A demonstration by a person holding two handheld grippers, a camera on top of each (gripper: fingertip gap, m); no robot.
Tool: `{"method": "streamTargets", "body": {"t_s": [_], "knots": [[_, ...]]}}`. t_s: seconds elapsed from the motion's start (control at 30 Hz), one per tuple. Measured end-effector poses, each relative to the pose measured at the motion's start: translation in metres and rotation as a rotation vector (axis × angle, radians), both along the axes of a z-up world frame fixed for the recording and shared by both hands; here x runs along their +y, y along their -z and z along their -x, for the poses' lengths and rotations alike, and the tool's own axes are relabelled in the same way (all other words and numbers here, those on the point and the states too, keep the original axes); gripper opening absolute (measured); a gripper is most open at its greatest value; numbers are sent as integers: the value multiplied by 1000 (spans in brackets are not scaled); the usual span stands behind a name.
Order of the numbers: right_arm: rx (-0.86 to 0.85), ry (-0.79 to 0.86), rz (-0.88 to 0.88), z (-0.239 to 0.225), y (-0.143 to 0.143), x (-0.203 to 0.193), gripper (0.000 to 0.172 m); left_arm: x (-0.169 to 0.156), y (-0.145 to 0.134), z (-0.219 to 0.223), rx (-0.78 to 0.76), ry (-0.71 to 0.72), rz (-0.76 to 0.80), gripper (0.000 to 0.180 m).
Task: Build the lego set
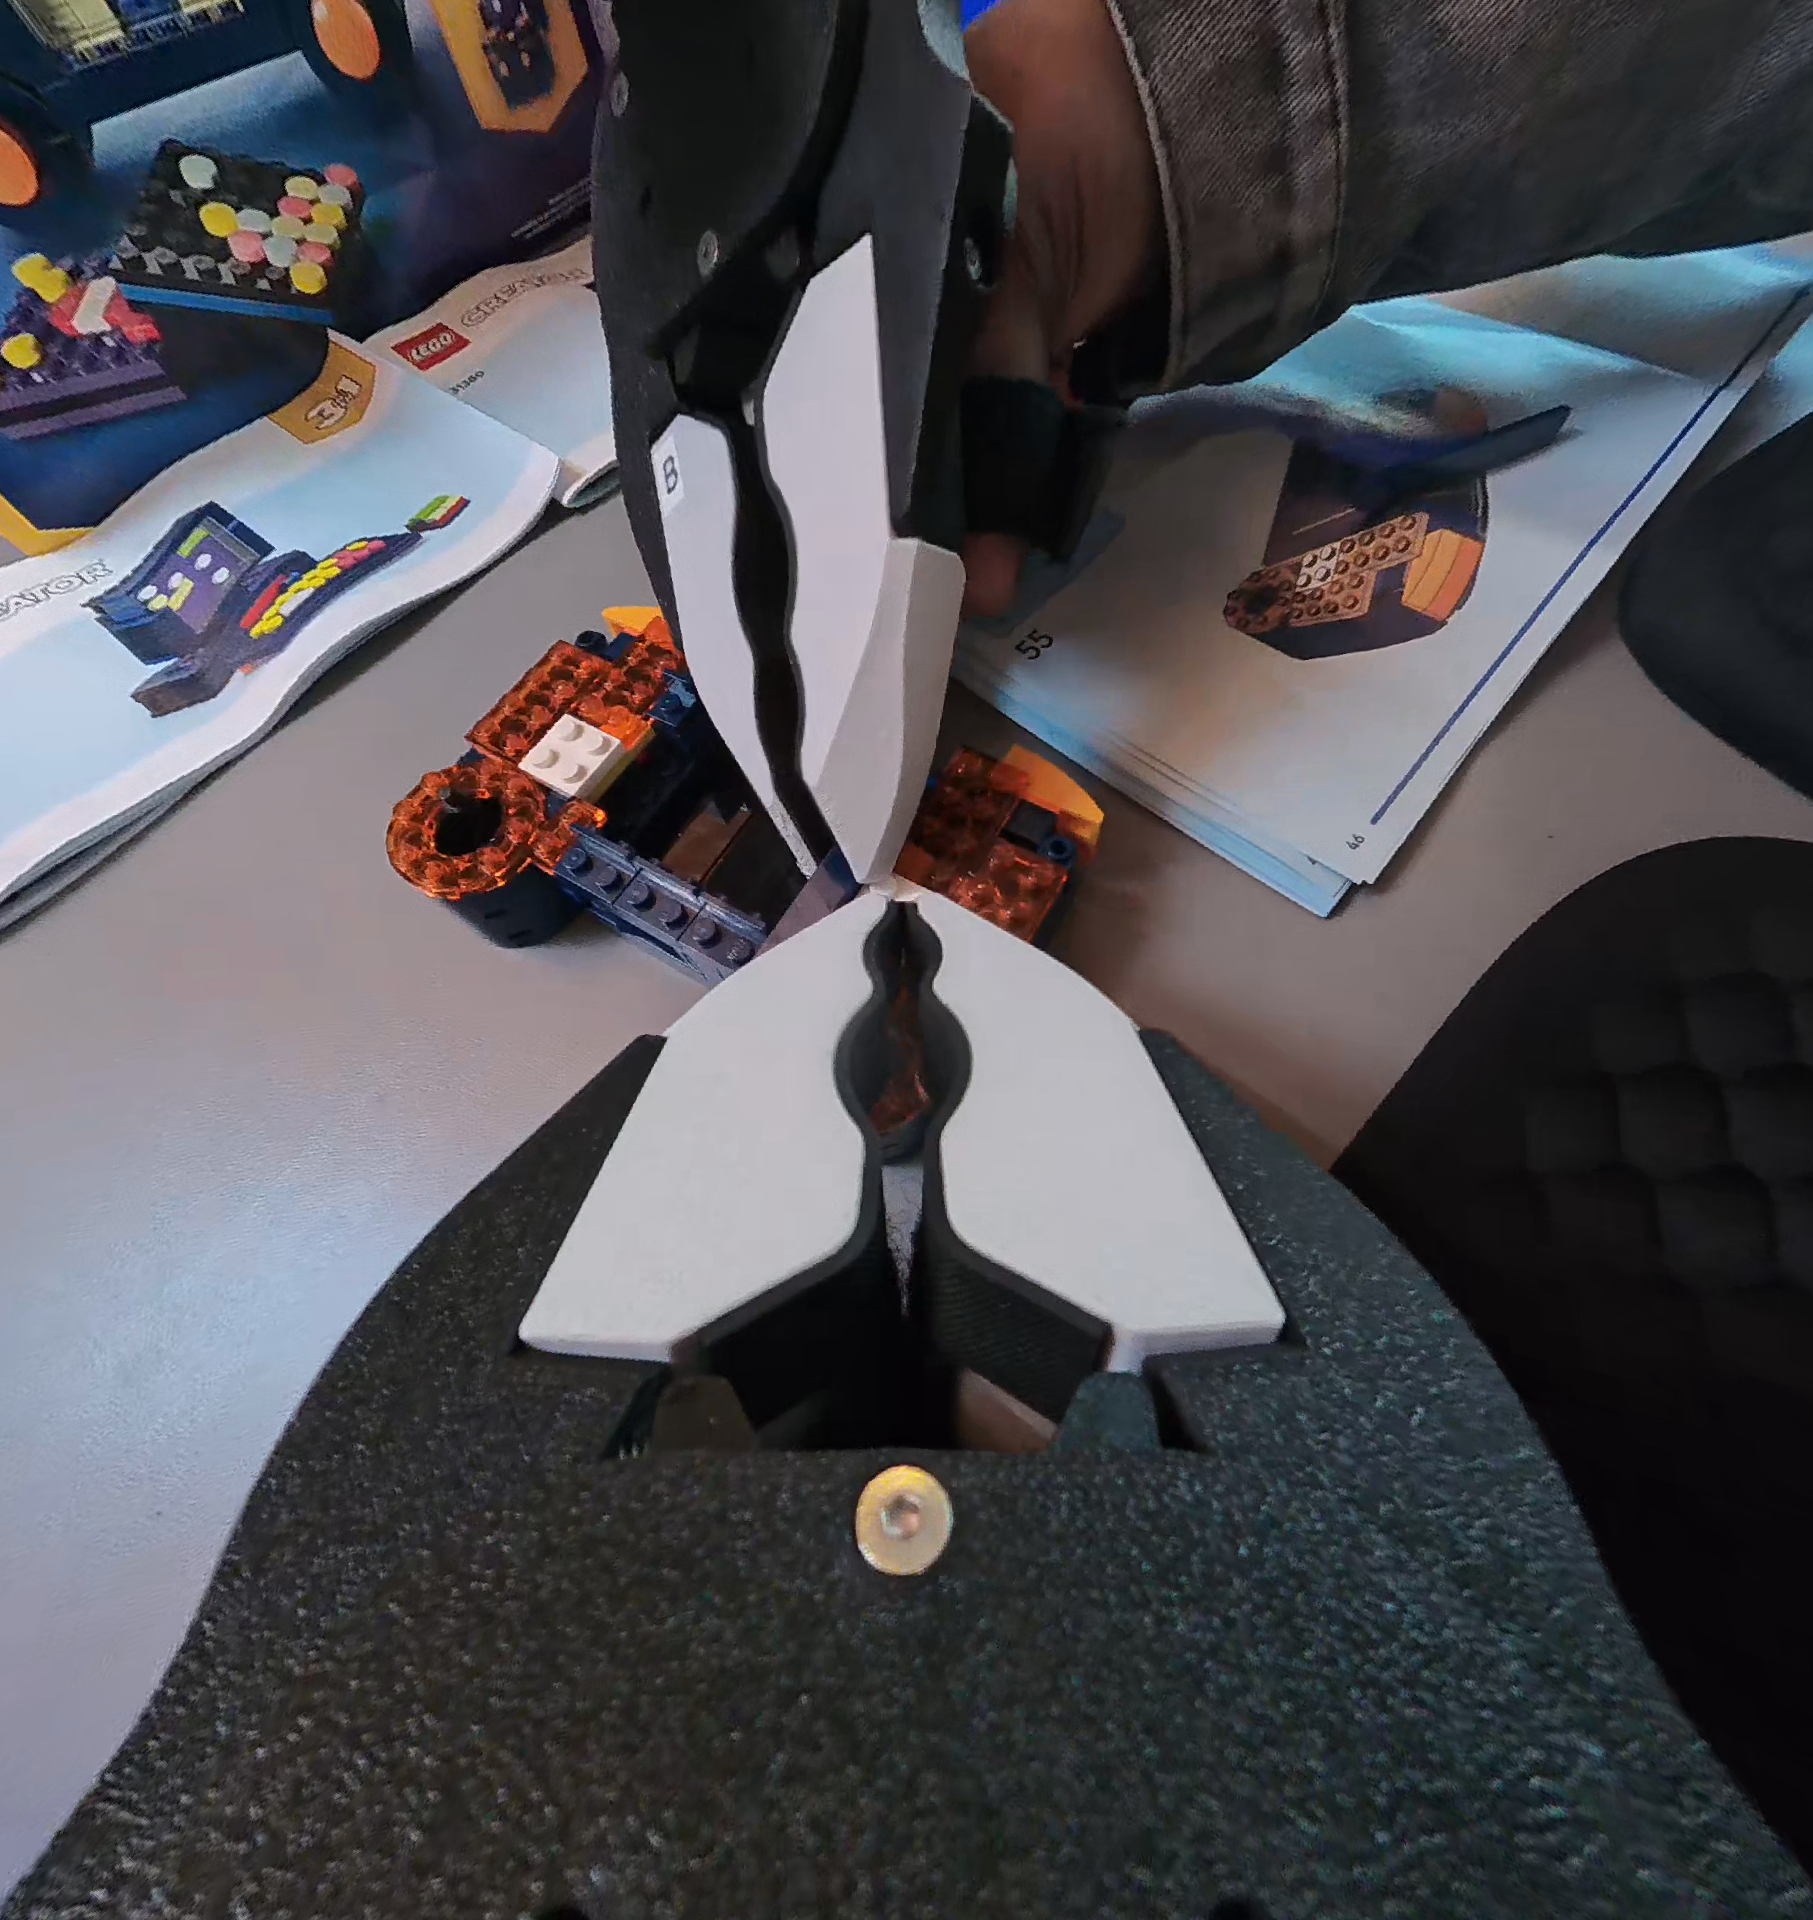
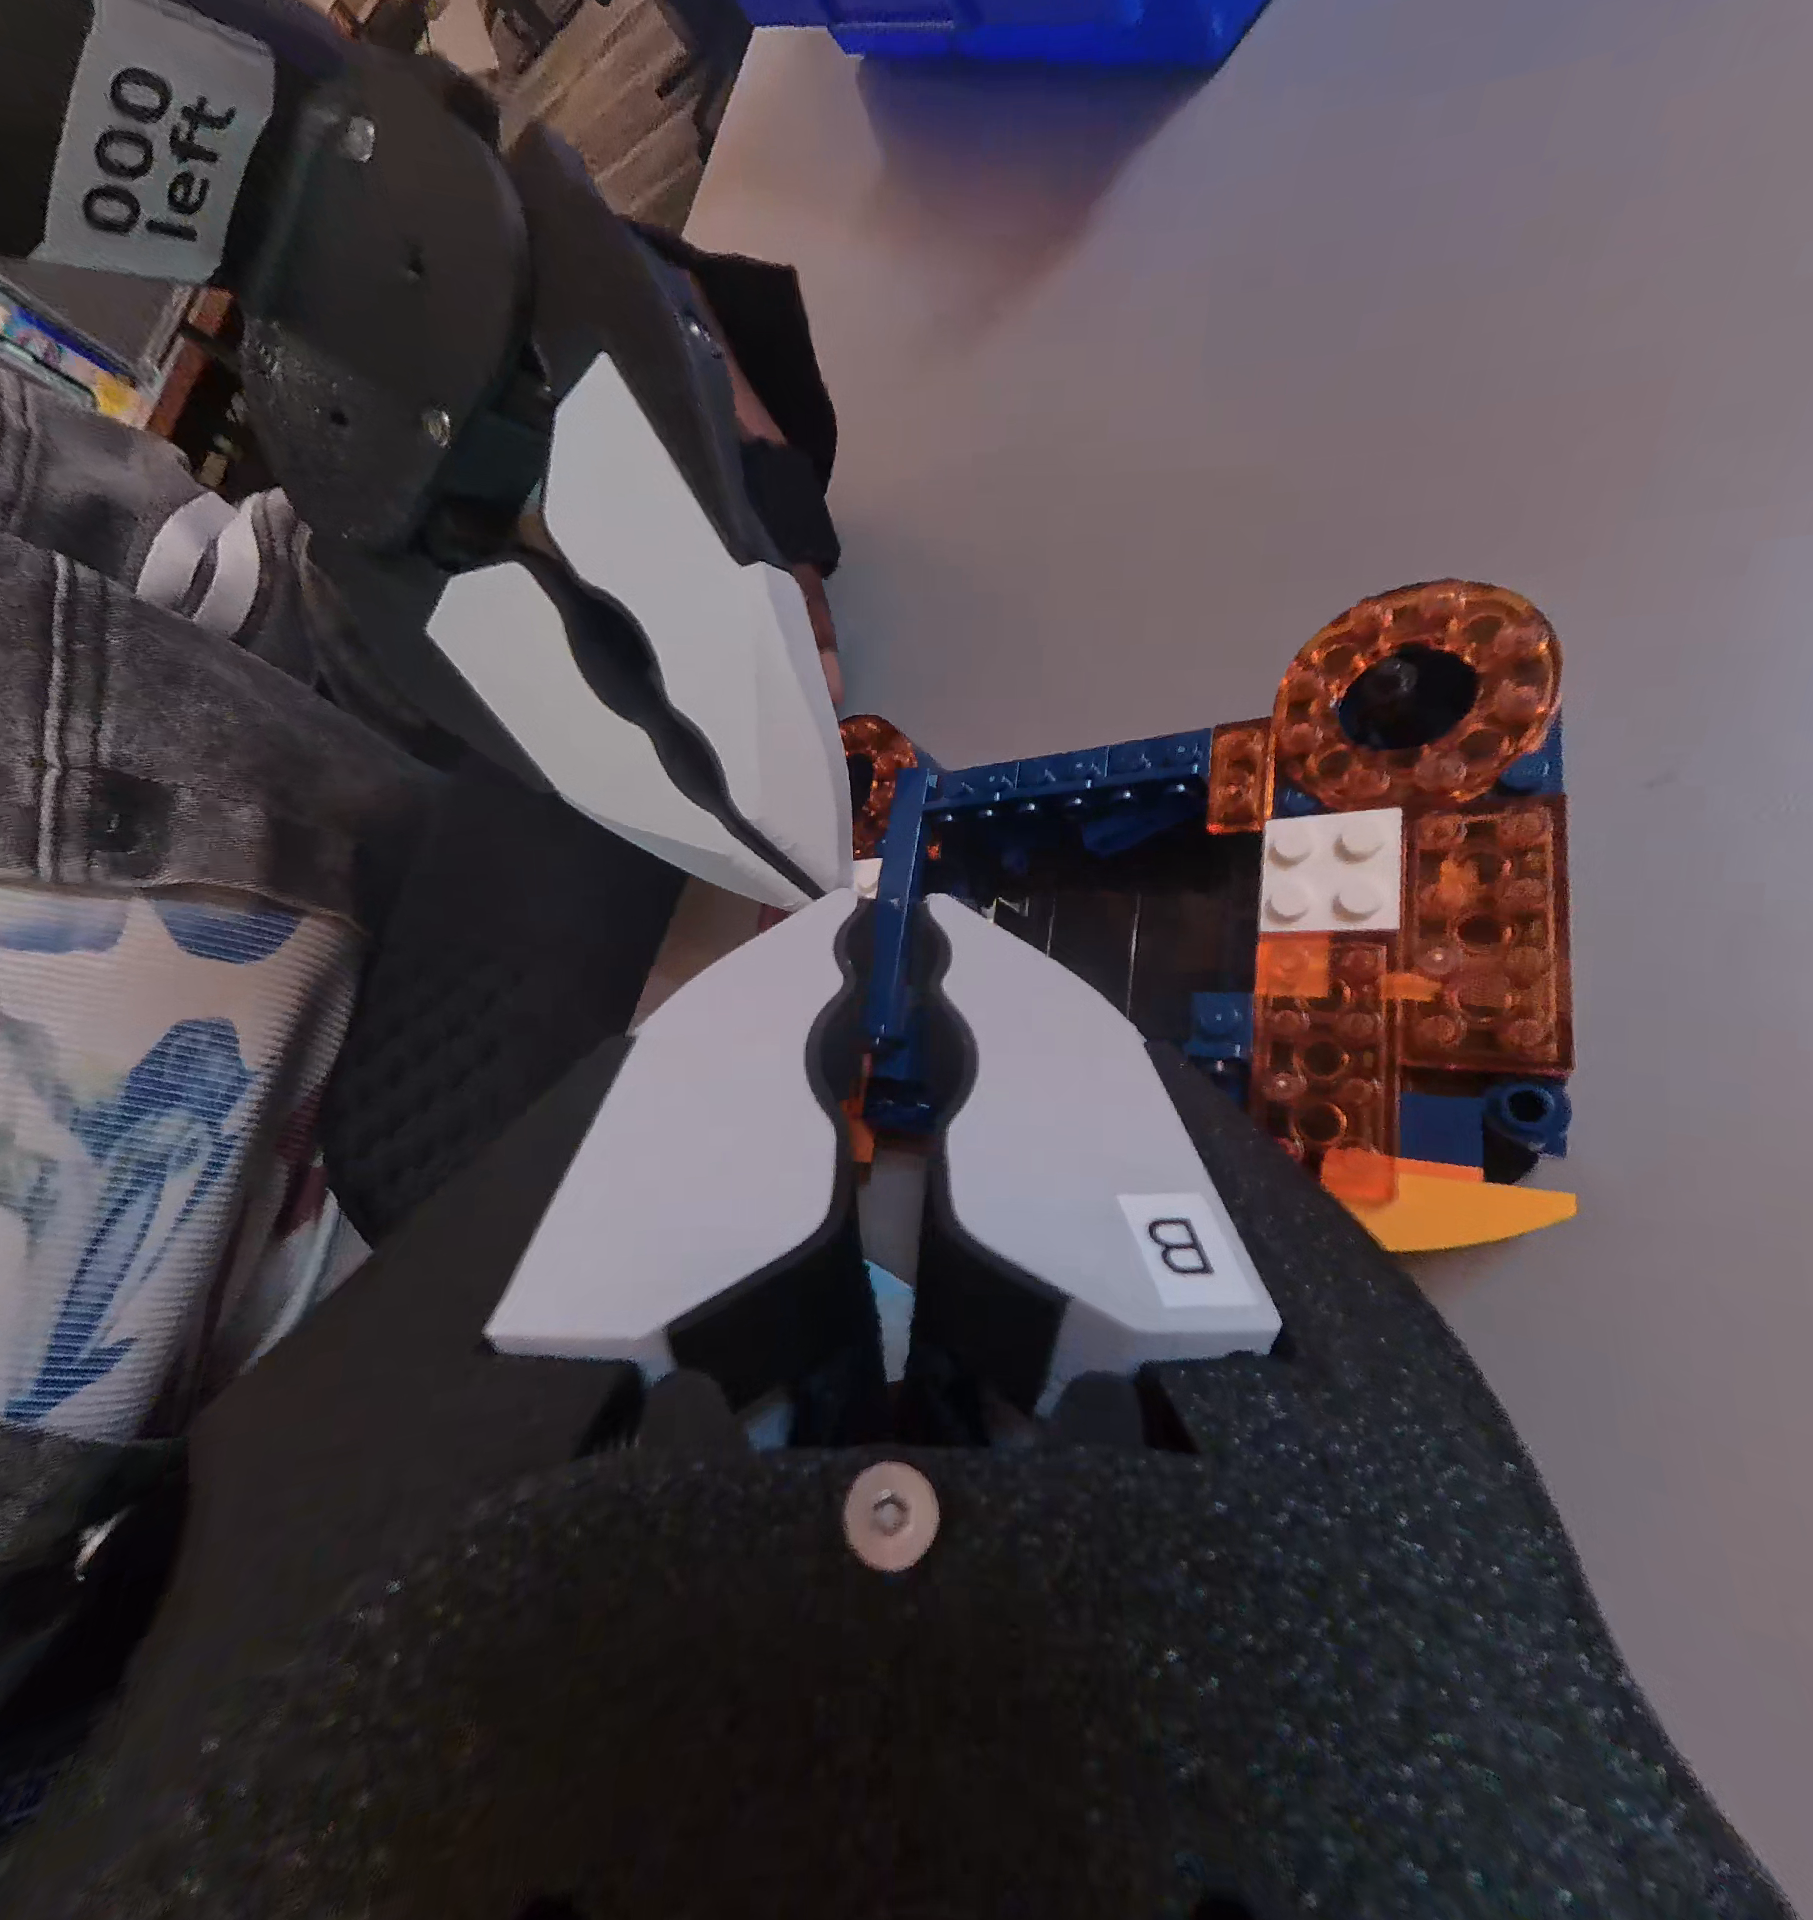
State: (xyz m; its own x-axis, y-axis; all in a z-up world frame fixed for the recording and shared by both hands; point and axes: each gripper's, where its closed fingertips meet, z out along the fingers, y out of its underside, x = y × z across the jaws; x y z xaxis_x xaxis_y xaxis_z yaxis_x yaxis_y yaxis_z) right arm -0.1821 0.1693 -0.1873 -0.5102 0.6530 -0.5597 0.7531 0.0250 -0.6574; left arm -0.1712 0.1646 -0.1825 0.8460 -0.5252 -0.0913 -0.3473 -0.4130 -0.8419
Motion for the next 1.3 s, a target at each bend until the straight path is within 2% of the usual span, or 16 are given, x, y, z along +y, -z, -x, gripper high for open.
{"method": "streamTargets", "body": {"t_s": [0.33, 0.5, 0.6, 0.73, 0.83, 0.93, 1.0, 1.13, 1.23, 1.3], "knots": [[150, -39, -164, 2, -4, -1, 3, 1, 1, -1, -23, 6, 15, 0], [135, 53, 73, 4, -28, 7, 3, 0, 0, -1, -19, 13, 8, 0], [161, 124, 114, -10, -51, 21, 2, 0, 0, -1, -23, 15, 7, 0], [34, 193, 17, -73, -52, 38, 2, -1, -3, -2, -49, 24, 2, 4], [-109, 308, -85, -127, -29, 56, 2, -1, -20, -3, -126, 19, -68, 7], [-163, 418, -108, -158, -10, 67, 2, -1, -41, -1, -158, 5, -154, 8], [-194, 470, -141, -172, 2, 71, 12, -4, -50, -3, -161, 4, -179, 7], [-44, 586, -284, -181, -13, 76, 39, -12, -59, -4, -157, -26, -194, 8], [92, 552, -410, -186, -25, 52, 32, -18, -56, -7, -146, -42, -178, 8], [54, 487, -451, -187, -11, 33, 31, -21, -54, -13, -153, -34, -167, 9]]}}
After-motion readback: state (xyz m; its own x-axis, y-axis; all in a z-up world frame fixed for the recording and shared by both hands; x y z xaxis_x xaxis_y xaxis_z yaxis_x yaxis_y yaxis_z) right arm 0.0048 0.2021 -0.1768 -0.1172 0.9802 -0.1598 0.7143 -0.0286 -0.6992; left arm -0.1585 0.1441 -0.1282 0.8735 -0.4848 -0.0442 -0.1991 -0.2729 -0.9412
